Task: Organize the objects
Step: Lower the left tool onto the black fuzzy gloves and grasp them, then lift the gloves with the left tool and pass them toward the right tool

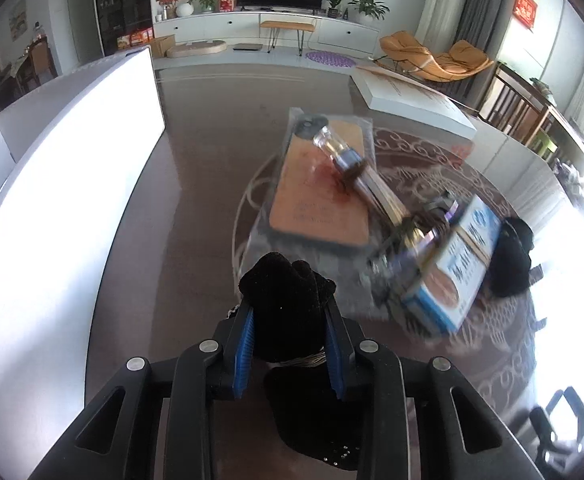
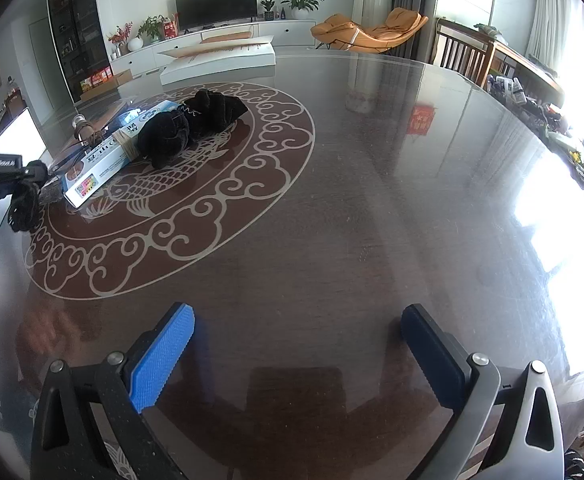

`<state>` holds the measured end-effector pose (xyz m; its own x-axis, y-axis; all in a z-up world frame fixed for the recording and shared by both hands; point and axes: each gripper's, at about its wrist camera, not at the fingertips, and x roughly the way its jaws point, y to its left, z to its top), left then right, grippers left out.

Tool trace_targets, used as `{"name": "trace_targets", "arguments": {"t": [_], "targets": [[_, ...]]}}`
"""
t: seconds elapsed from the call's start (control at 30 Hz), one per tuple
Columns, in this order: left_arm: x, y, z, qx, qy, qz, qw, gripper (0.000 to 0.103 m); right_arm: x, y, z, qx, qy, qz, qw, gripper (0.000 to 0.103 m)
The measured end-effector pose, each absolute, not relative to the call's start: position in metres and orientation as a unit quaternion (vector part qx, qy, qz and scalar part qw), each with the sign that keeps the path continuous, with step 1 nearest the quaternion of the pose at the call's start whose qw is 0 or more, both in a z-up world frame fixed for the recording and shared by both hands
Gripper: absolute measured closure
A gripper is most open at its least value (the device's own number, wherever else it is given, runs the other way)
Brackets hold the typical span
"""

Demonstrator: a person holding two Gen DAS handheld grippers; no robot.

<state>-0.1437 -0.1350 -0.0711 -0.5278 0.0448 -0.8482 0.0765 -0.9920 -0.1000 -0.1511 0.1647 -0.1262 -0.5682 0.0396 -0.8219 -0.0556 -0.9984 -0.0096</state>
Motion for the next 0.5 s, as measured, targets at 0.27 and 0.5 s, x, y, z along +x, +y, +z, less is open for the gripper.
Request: {"name": "trace_targets", "arguments": {"t": [0.27,0.5], "targets": [[-0.068,-0.133,-0.075,0.495,0.021,-0.868,-0.037,0.067,-0.151,0.165,-0.126,-0.464,0.009,0.886,0.027,0.0],[-0.076,-0.13,-0.091,0.499,-0.01,-0.867,-0.009,0.017,-0.151,0.165,-0.126,-0.464,0.009,0.886,0.027,0.0]]}}
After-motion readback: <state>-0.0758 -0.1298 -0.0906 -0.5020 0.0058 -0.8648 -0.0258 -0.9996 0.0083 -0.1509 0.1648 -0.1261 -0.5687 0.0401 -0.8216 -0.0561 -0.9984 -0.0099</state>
